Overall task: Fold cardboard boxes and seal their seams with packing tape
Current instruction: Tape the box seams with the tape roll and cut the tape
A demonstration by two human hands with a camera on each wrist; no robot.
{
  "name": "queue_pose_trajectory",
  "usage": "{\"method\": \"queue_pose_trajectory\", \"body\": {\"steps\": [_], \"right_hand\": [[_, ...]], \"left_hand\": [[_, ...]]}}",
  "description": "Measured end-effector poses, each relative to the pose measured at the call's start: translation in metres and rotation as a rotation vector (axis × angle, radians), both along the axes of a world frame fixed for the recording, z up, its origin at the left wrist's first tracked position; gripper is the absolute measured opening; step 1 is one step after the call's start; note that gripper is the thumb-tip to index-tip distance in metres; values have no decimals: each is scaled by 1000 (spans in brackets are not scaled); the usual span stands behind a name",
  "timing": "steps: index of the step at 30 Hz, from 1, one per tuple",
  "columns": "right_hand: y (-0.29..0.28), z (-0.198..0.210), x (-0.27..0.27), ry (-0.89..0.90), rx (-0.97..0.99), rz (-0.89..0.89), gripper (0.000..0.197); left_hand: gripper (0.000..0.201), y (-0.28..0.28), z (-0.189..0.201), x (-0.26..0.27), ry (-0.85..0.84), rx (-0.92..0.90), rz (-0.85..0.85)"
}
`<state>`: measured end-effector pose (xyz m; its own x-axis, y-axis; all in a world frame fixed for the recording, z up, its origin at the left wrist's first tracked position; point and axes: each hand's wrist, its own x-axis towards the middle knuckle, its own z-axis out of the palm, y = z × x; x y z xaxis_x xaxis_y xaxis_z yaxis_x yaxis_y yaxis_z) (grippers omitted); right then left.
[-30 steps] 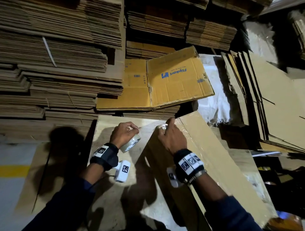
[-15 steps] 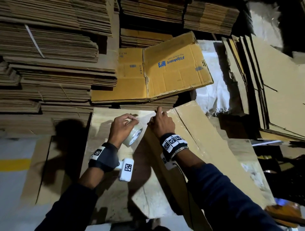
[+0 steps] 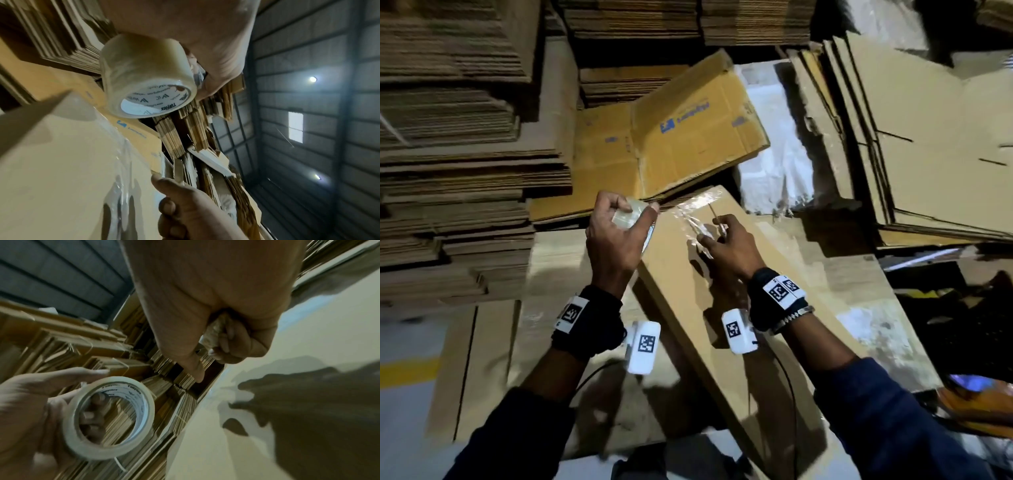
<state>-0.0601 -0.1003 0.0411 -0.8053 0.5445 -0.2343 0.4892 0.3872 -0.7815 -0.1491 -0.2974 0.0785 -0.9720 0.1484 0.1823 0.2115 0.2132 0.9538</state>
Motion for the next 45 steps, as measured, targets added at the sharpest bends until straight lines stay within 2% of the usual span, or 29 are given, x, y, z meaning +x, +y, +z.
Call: {"method": "queue_pose_trajectory", "body": {"steps": [4,8,12,16,19,21,23,25,27,28,32,35,38,40,42,45], "right_hand": [[76,-4,78,71,-84,-93,43],[165,-20,173,112,-135,-238,43],[247,-40,270,33,-117,-367,46],[302,-67,335,-32,-275,-483,27],[328,-93,369,-138,-327,-592,31],[334,-113,384,-200,-285,-551,30],[335,-126,397,-264,-260,-496,28],[337,-163,406,-275,-351,-511,26],[343,-197,413,-311,-273,-423,31],[336,-196,412,-340,-292,-464,33],[317,-198,419,-367,-149,-583,28],[316,-205,425,-383,-141,-650,23],[313,-209,428,-380,-137,-642,18],[312,-210,429,-372,-105,-602,20],[315,-215,429,-372,-56,-559,21],[321,-203,422,-401,20,-499,23]], "left_hand": [[26,70,14,65,67,-50,-101],[26,154,29,145,84,-13,-282],[22,238,34,211,52,-35,-470],[16,324,11,257,92,-232,-544],[10,380,-22,299,102,-445,-584],[8,404,-52,325,84,-543,-596],[9,415,-86,349,65,-583,-570],[9,410,-122,364,75,-592,-563],[10,408,-164,379,77,-602,-585],[12,404,-185,385,70,-608,-600],[29,391,-241,406,52,-574,-686],[51,386,-257,415,67,-570,-814],[43,383,-253,416,44,-637,-956],[61,383,-253,416,54,-693,-1045],[76,384,-254,413,40,-720,-1071],[78,389,-241,407,17,-725,-1033]]}}
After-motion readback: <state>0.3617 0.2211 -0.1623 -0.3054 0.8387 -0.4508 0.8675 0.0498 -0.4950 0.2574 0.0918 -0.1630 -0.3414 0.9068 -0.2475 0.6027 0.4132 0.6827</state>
